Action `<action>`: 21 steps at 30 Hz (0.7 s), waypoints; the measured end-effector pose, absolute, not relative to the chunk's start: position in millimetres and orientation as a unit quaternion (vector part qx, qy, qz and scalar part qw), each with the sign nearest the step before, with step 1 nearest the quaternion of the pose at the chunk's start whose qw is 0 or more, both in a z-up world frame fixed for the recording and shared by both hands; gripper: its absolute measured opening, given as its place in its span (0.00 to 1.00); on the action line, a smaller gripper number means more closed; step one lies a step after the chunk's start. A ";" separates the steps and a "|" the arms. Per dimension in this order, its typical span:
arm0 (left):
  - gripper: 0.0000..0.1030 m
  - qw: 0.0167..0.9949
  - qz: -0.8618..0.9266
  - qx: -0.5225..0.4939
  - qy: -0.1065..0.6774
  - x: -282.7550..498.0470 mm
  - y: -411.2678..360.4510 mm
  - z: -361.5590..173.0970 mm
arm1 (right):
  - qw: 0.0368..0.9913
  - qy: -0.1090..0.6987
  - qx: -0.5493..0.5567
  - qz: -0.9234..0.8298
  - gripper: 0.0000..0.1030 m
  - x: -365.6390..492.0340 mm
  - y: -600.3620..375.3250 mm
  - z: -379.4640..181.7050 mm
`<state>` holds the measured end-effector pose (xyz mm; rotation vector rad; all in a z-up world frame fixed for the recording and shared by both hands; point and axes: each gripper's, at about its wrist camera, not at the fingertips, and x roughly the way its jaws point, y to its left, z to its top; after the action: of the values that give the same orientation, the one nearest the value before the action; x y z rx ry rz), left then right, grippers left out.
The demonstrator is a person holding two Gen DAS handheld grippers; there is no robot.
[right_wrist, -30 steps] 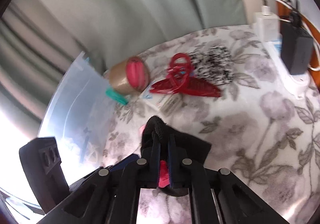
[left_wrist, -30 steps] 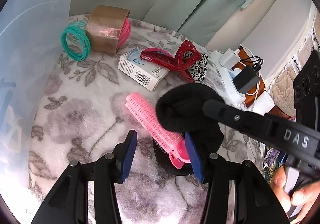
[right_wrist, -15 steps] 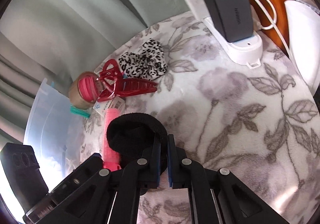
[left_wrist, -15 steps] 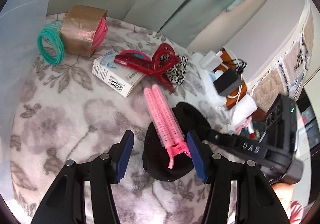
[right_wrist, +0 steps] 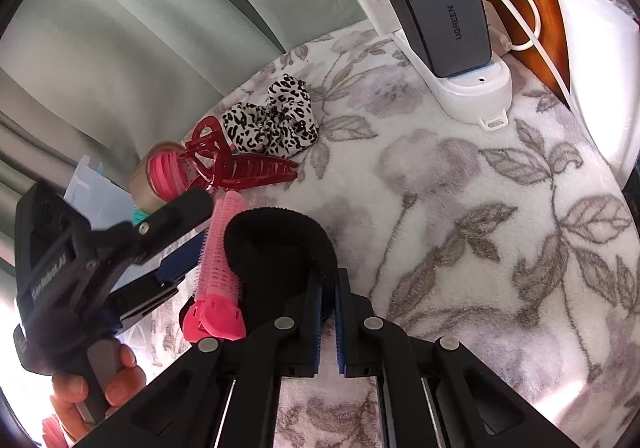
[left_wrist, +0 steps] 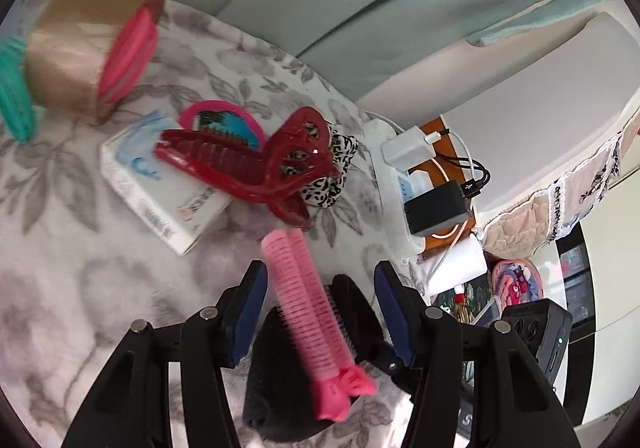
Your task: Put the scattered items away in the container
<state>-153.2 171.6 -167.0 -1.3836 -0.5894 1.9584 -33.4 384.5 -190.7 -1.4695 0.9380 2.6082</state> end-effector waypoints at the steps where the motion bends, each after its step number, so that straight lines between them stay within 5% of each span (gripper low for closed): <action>1: 0.55 0.330 0.744 -0.533 -0.230 -156.3 173.2 -169.6 | 0.002 0.299 -0.469 0.831 0.06 -33.1 384.6 -190.9; 10: 0.53 0.317 0.716 -0.557 -0.276 -166.8 172.0 -183.0 | 0.000 0.290 -0.473 0.832 0.06 -32.8 382.5 -190.1; 13: 0.28 0.323 0.712 -0.557 -0.279 -167.6 176.8 -181.6 | 0.002 0.288 -0.475 0.832 0.06 -32.0 381.6 -189.8; 21: 0.26 0.318 0.728 -0.518 -0.316 -149.6 149.6 -162.9 | 0.026 0.302 -0.457 0.836 0.06 -23.6 390.6 -182.2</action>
<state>-149.6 149.6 -162.9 -1.3625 -0.8322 1.9160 -23.6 390.6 -182.2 -1.4128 0.9323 2.5853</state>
